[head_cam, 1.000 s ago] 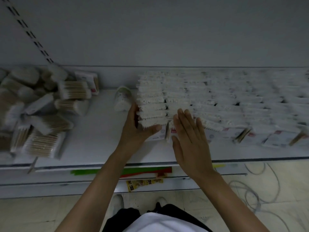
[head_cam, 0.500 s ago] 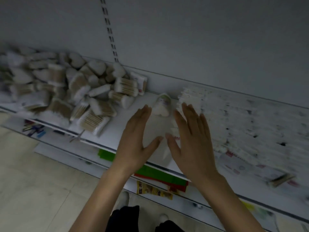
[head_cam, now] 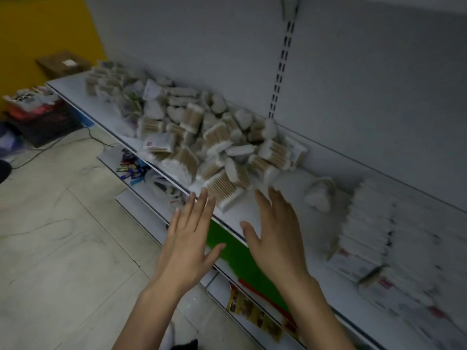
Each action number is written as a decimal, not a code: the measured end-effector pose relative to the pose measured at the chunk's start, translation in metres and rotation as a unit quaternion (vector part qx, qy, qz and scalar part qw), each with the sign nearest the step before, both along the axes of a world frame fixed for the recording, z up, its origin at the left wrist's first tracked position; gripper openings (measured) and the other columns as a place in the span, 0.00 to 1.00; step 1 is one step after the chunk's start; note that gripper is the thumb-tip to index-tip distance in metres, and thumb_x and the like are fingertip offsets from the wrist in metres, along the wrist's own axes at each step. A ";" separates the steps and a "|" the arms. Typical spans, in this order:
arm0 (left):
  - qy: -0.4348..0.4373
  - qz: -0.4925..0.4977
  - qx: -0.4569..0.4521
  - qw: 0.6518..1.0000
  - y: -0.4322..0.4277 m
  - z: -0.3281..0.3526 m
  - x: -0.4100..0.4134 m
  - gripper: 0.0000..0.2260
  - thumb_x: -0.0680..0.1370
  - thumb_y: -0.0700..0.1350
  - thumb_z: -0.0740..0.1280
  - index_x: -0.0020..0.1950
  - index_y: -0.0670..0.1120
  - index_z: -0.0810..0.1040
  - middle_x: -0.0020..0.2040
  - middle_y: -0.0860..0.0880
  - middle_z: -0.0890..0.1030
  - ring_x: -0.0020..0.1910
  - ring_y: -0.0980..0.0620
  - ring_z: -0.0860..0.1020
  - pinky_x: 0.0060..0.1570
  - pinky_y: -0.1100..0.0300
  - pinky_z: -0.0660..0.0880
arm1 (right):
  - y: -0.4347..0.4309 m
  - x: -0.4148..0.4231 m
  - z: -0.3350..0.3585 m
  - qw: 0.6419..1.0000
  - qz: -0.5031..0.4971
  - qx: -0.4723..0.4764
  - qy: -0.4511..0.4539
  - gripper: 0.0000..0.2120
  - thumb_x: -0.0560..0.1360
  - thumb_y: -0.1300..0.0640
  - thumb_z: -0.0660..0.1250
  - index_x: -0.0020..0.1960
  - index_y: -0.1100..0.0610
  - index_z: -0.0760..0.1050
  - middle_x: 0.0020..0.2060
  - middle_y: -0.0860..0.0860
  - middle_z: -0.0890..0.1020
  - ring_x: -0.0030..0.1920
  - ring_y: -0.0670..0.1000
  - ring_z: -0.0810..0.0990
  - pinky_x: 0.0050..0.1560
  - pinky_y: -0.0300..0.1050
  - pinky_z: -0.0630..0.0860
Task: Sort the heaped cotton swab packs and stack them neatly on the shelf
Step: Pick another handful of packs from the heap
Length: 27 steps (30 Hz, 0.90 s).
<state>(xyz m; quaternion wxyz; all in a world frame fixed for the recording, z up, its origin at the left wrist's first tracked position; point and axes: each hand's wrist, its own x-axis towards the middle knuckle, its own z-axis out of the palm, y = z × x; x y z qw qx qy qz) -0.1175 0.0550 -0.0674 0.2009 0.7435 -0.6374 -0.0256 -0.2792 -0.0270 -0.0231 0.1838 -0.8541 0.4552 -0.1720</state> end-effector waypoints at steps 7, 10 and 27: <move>0.007 -0.034 -0.005 0.999 0.000 0.003 0.081 0.43 0.76 0.59 0.65 0.79 0.52 0.39 0.80 0.51 0.43 0.78 0.53 0.41 0.74 0.46 0.49 | -0.010 0.061 -0.020 0.998 -0.061 0.015 -0.007 0.31 0.79 0.47 0.60 0.77 0.53 0.51 0.76 0.52 0.56 0.75 0.51 0.55 0.74 0.46 0.52; 0.007 -0.059 -0.001 0.998 -0.001 0.003 0.118 0.41 0.76 0.60 0.63 0.79 0.53 0.39 0.79 0.53 0.41 0.78 0.54 0.40 0.74 0.49 0.47 | -0.016 0.087 -0.033 0.988 -0.152 0.011 -0.039 0.29 0.76 0.48 0.65 0.74 0.54 0.61 0.70 0.52 0.69 0.67 0.52 0.68 0.67 0.49 0.66; 0.598 -0.136 0.165 0.772 -0.044 0.004 0.115 0.36 0.67 0.57 0.77 0.72 0.54 0.66 0.67 0.54 0.75 0.64 0.59 0.74 0.60 0.65 0.73 | 0.029 0.104 -0.020 0.826 -0.252 0.315 -0.394 0.13 0.79 0.48 0.57 0.50 0.50 0.78 0.42 0.46 0.85 0.43 0.42 0.83 0.45 0.32 0.75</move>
